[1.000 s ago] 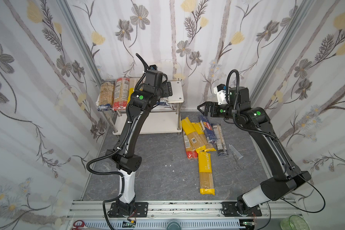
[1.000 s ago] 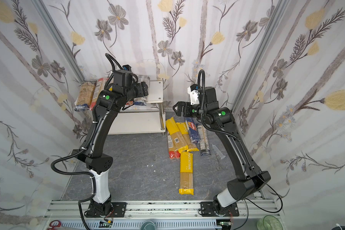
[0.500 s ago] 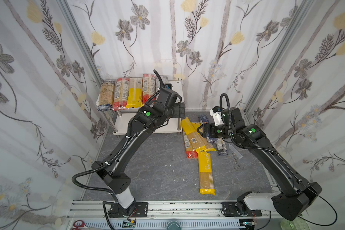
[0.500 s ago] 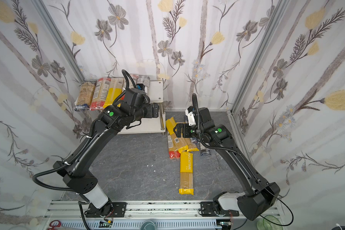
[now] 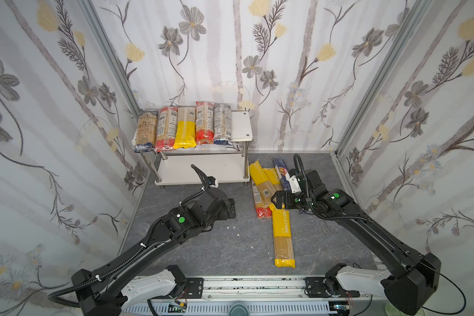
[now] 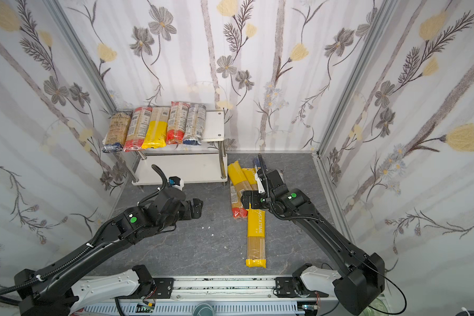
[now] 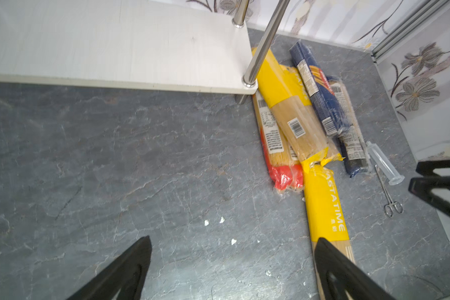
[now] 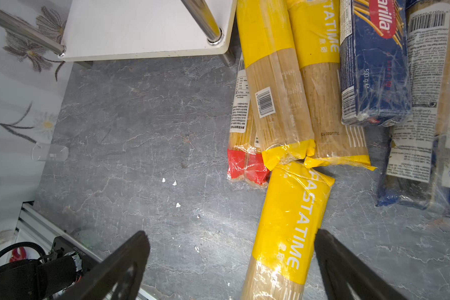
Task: Arrange pasta packages on shelves
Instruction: Pick up the pasta bag from the pasta bags.
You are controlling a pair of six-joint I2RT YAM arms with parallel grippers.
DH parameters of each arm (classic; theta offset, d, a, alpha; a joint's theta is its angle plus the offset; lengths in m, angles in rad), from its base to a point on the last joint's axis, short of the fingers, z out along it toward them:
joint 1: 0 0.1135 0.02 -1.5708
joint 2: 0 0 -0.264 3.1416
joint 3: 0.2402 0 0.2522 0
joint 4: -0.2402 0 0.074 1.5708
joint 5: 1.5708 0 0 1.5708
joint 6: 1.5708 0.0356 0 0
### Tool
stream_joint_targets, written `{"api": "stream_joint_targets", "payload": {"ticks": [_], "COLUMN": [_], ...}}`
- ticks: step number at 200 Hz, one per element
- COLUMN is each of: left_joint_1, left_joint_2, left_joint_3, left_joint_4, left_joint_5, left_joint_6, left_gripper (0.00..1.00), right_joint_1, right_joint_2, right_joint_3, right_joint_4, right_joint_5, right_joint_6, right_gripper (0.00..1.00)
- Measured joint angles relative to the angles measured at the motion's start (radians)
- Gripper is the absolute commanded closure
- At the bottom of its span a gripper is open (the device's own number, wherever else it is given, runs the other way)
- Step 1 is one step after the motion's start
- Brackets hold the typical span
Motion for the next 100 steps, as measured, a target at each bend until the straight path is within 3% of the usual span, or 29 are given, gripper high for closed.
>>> {"api": "stream_joint_targets", "payload": {"ticks": [49,100], "left_joint_1": [-0.035,-0.035], "left_joint_2": [-0.127,-0.050], "left_joint_3": [-0.129,-0.079], "left_joint_4": [0.026,0.034], "left_joint_5": [-0.009,-0.008], "left_joint_6": [-0.082,-0.071], "left_gripper": [0.00,0.00], "right_joint_1": [-0.029,-0.092], "right_joint_2": [0.125,0.356], "right_joint_3": [-0.029,0.084], "right_joint_4": [0.104,0.155], "right_joint_5": [0.036,0.041], "right_joint_6": [-0.023,-0.081], "right_gripper": [0.01,0.04]}}
